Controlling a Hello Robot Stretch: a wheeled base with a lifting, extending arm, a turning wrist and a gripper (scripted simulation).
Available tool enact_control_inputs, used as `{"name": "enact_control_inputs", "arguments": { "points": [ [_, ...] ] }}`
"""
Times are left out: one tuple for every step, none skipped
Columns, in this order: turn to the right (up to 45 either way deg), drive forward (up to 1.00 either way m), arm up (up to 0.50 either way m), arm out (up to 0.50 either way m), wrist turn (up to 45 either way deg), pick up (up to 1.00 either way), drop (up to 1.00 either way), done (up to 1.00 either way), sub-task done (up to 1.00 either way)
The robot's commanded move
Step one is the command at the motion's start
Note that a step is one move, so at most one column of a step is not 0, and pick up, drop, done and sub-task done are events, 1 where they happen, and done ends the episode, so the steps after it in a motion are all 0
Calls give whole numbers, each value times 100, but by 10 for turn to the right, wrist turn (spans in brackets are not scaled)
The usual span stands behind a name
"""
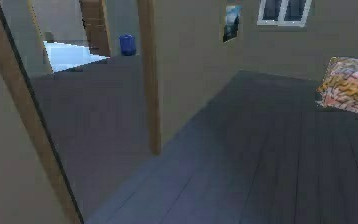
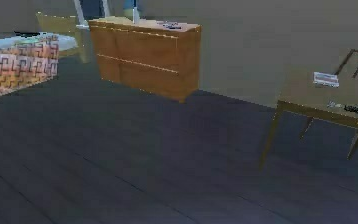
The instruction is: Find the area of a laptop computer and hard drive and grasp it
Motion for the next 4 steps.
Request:
{"name": "enact_control_inputs", "arguments": {
  "points": [
    [450, 0, 0, 0, 0, 0, 0, 0, 0],
    [30, 0, 0, 0, 0, 0, 0, 0, 0],
    [0, 100, 0, 0, 0, 0, 0, 0, 0],
    [0, 100, 0, 0, 0, 0, 0, 0, 0]
  ]
}}
